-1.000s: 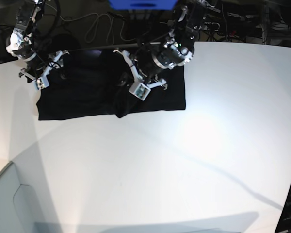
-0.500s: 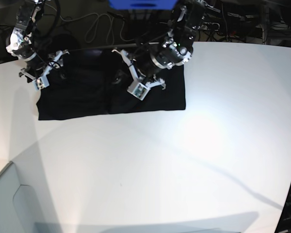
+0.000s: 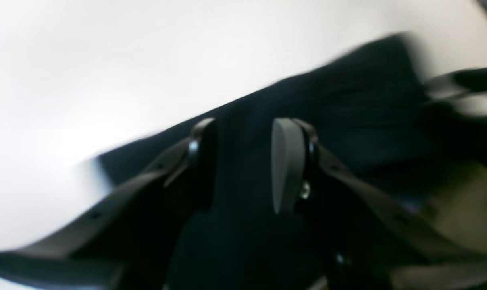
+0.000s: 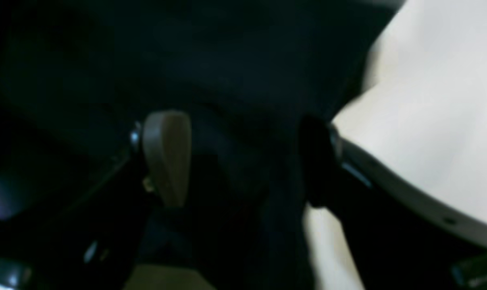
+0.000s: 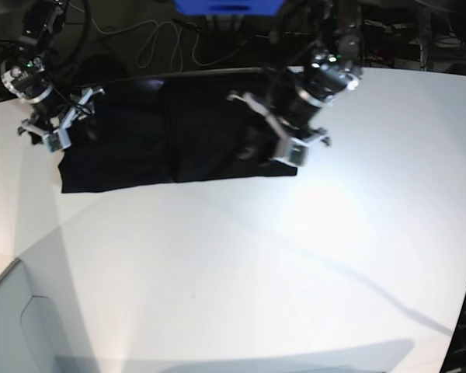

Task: Fold the T-shirt properly
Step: 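Open the left gripper on the folded strip and lift it away, then carry the strip end with the right gripper toward the folded middle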

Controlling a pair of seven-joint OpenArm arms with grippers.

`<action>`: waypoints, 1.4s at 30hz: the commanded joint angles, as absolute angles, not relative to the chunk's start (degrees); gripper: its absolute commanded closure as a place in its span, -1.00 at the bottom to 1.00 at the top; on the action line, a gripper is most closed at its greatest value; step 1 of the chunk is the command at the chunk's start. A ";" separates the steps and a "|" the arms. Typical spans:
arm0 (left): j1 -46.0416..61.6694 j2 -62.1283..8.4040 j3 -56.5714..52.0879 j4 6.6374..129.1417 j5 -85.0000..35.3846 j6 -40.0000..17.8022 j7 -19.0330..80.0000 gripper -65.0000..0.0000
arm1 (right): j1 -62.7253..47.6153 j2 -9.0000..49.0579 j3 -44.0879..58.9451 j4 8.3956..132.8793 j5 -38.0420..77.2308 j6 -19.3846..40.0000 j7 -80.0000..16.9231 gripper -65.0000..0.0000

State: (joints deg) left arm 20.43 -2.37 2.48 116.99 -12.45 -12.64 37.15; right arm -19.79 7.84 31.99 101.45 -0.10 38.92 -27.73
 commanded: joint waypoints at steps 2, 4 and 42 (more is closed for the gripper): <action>22.37 -2.24 -4.00 117.93 -13.23 -13.32 36.09 0.32 | -19.65 6.46 35.12 104.22 0.40 40.00 -26.95 -0.25; 23.96 -2.33 -9.71 117.93 -16.04 -13.41 36.09 0.32 | -19.03 5.23 38.20 104.84 0.31 40.00 -26.95 -0.25; 27.47 -7.69 -28.09 104.92 -35.65 -13.14 36.09 0.33 | -12.62 6.81 39.52 86.99 0.66 40.00 -30.11 1.00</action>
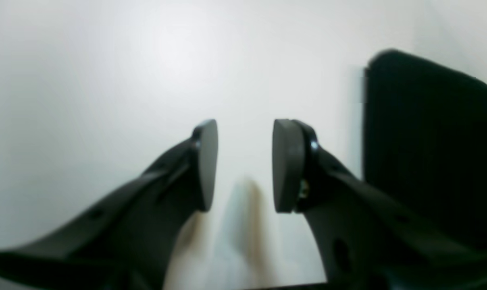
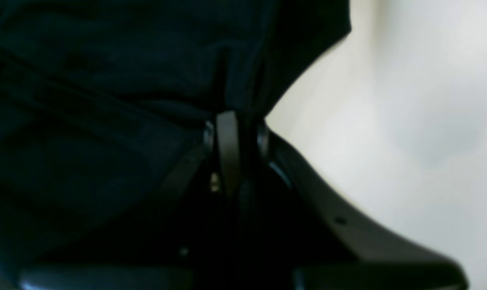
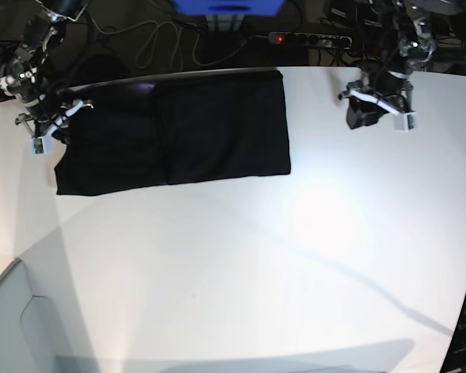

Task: Fold the T-shirt properly
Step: 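Carry the strip end with the right gripper toward the folded middle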

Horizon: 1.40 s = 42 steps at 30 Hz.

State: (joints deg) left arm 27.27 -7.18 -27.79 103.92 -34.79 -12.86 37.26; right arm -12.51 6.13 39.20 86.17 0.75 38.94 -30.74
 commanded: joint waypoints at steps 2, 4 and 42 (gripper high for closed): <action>27.47 -7.69 -26.07 104.92 -35.65 -12.88 36.09 0.33 | -13.14 5.49 39.60 89.80 0.66 40.00 -30.11 1.00; 27.47 -7.69 -24.22 104.84 -35.56 -12.88 36.09 0.33 | -13.76 4.44 39.52 93.76 0.57 40.00 -30.11 1.00; 19.82 -7.69 -9.10 94.37 -35.56 -12.70 36.00 0.34 | -12.44 -0.92 -11.38 102.73 0.31 40.00 -29.85 0.99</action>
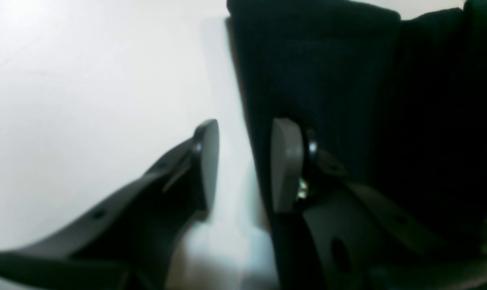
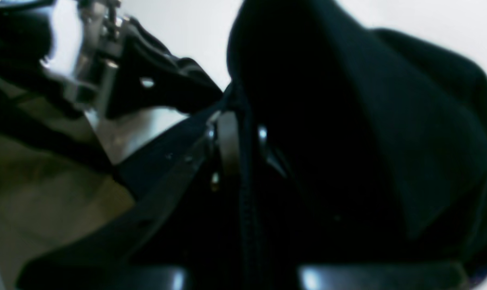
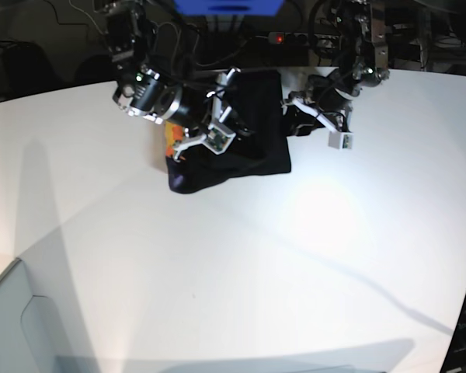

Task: Fold the T-shirt properly
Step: 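Carry the strip end with the right gripper toward the folded middle, then press the right gripper's held end onto the folded bundle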

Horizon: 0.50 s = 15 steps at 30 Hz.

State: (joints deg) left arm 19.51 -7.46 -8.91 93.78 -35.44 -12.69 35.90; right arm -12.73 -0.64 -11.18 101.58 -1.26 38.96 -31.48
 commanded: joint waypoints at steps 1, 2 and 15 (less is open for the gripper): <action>19.91 -7.69 -9.19 94.37 -35.56 -12.70 36.00 0.34 | -11.91 -0.92 -11.65 101.67 0.31 40.00 -29.85 0.99; 19.91 -7.69 -9.19 94.37 -35.56 -12.70 36.00 0.34 | -11.21 -0.92 -12.09 100.97 0.31 40.00 -29.93 0.99; 19.82 -8.04 -9.19 94.99 -35.56 -12.70 36.00 0.33 | -5.58 -1.19 -16.66 97.71 0.31 40.00 -30.11 0.98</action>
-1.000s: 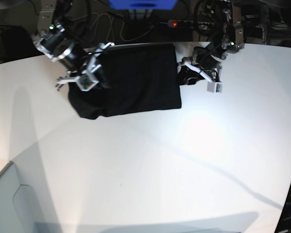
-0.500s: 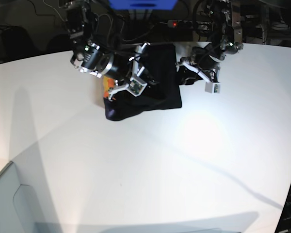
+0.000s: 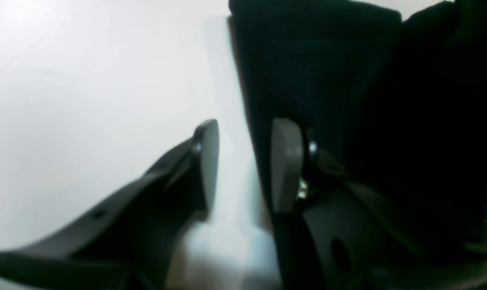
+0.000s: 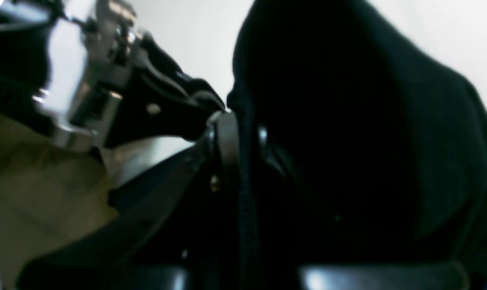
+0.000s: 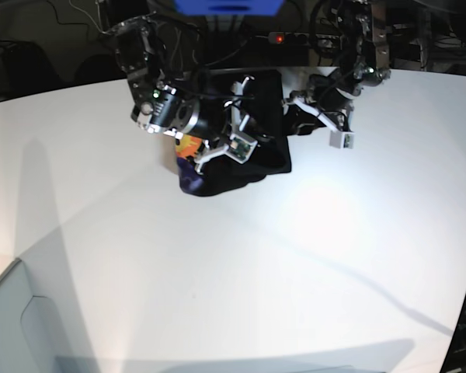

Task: Fold the T-shirt properly
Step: 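Press the right gripper's held end onto the folded bundle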

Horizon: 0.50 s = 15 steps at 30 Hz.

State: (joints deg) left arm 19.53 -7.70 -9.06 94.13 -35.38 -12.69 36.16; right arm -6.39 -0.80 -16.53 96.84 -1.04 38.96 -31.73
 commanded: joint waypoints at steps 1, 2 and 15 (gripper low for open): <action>19.82 -8.04 -9.19 94.99 -35.56 -12.70 36.00 0.33 | -5.41 -1.01 -16.66 96.84 0.31 40.00 -30.11 0.97; 19.74 -8.04 -9.19 94.99 -35.56 -12.70 36.00 0.33 | -5.14 -0.92 -16.57 96.13 0.31 40.00 -30.11 0.94; 20.00 -8.22 -9.27 95.16 -35.56 -12.70 36.00 0.33 | -6.81 4.09 -16.66 100.35 0.31 40.00 -30.11 0.90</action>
